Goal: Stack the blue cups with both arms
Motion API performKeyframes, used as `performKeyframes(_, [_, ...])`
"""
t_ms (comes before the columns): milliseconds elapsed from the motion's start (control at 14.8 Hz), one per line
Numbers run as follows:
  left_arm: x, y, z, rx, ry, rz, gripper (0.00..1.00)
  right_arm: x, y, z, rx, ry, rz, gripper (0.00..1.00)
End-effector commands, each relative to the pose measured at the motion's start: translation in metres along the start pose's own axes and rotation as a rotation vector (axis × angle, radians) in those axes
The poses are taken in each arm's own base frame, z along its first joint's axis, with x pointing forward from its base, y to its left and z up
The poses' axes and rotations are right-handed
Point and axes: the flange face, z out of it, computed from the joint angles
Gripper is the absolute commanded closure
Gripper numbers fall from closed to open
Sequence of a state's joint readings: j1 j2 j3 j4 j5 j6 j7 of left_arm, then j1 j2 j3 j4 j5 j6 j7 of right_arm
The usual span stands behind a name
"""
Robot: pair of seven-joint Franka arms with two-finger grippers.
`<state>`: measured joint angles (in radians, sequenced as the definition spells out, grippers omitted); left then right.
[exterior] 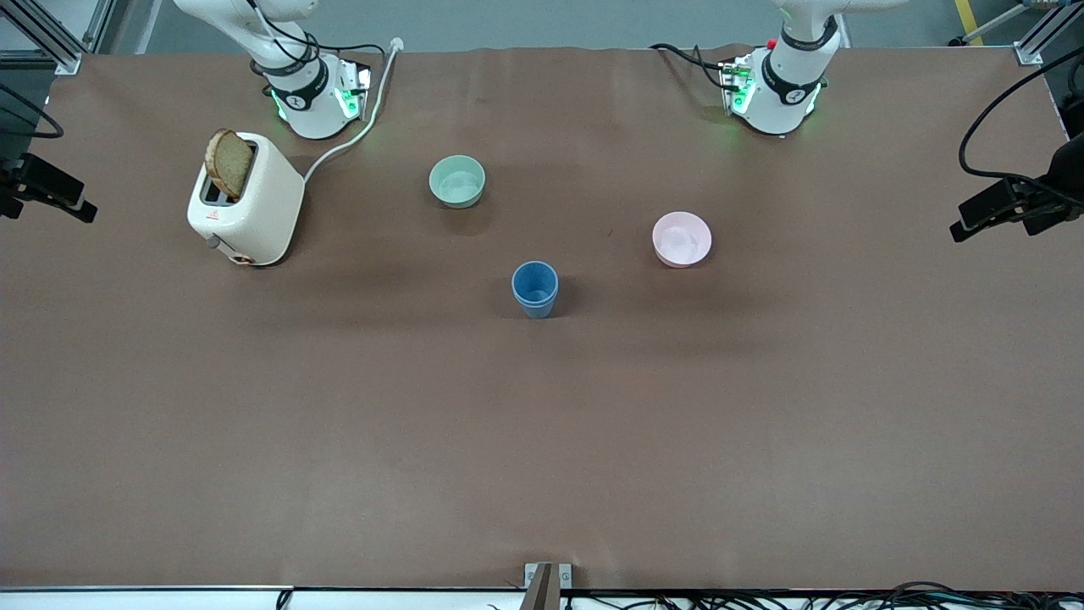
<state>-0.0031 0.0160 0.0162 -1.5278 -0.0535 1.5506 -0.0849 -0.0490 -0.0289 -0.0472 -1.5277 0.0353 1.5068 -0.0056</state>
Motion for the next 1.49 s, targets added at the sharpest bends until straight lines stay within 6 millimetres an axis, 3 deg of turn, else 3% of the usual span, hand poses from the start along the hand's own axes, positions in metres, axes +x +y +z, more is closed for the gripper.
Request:
performKeyframes(0, [-0.007,-0.002,-0.011,-0.001,0.009,0.003,0.00,-0.004,0.001,-0.002,-0.006,-0.008,-0.015,0.00])
performKeyframes(135, [-0.003,-0.001,-0.022,-0.002,0.044,0.013,0.00,-0.004,0.000,-0.001,-0.007,-0.011,-0.017,0.00])
performKeyframes(1422, [0.000,0.002,-0.022,0.036,0.049,0.031,0.00,-0.004,0.004,0.000,-0.022,-0.015,-0.032,0.00])
